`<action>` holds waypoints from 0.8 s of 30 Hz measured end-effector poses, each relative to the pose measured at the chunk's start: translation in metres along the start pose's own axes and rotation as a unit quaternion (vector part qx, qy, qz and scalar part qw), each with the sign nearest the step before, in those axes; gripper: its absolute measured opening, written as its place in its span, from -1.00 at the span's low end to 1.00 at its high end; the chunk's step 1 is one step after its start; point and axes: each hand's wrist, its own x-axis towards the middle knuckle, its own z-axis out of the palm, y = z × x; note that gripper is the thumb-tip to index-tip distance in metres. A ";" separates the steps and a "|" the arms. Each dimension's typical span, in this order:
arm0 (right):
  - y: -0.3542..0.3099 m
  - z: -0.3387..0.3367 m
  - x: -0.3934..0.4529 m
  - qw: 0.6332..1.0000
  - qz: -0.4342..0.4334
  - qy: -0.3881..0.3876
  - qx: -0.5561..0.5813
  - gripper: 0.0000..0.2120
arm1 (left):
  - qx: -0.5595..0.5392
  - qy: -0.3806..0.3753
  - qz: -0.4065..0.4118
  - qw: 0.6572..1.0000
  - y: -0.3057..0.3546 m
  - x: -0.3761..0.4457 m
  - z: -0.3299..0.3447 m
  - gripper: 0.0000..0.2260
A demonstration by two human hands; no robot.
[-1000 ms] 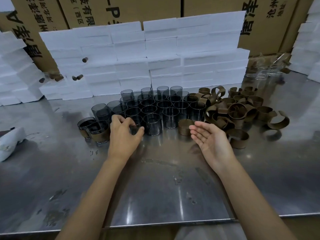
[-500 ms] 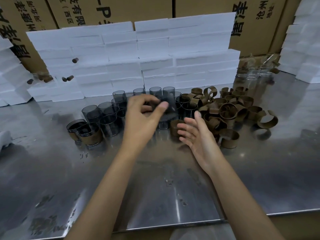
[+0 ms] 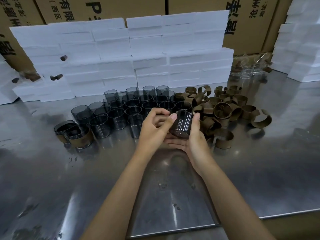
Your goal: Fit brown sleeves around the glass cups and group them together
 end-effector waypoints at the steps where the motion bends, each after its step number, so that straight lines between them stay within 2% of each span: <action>1: 0.002 0.000 0.001 1.000 -0.010 0.008 -0.007 -0.29 | -0.001 0.002 0.009 1.000 -0.001 0.000 0.000 -0.87; 5: 0.005 -0.003 0.001 0.997 -0.037 0.054 -0.033 -0.37 | 0.023 0.025 0.038 0.999 -0.007 -0.002 0.006 -0.95; 8: 0.005 -0.006 -0.002 0.989 -0.083 0.096 -0.080 -0.49 | 0.008 0.055 0.001 0.998 -0.010 -0.003 0.007 -0.85; 11: 0.002 -0.006 -0.006 0.983 -0.111 0.113 -0.098 -0.60 | -0.001 0.033 -0.033 0.999 -0.007 -0.006 0.005 -0.70; 13: 0.000 -0.005 -0.008 0.981 -0.107 0.113 -0.118 -0.56 | -0.001 -0.001 -0.037 0.999 -0.005 -0.010 0.006 -0.54; 15: 0.000 -0.003 -0.011 0.986 -0.086 0.074 -0.123 -0.44 | 0.000 -0.052 -0.049 0.997 -0.003 -0.014 0.008 -0.44; 18: 0.000 -0.003 -0.013 0.993 -0.052 0.027 -0.104 -0.22 | 0.049 -0.115 -0.026 0.992 -0.003 -0.020 0.011 -0.58; 21: -0.004 -0.002 -0.015 0.992 -0.042 0.021 -0.114 -0.18 | 0.116 -0.099 0.000 0.988 -0.008 -0.019 0.010 -0.56; 24: -0.006 0.001 -0.017 0.985 -0.048 0.052 -0.158 -0.30 | 0.110 -0.084 -0.012 0.990 -0.011 -0.016 0.008 -0.47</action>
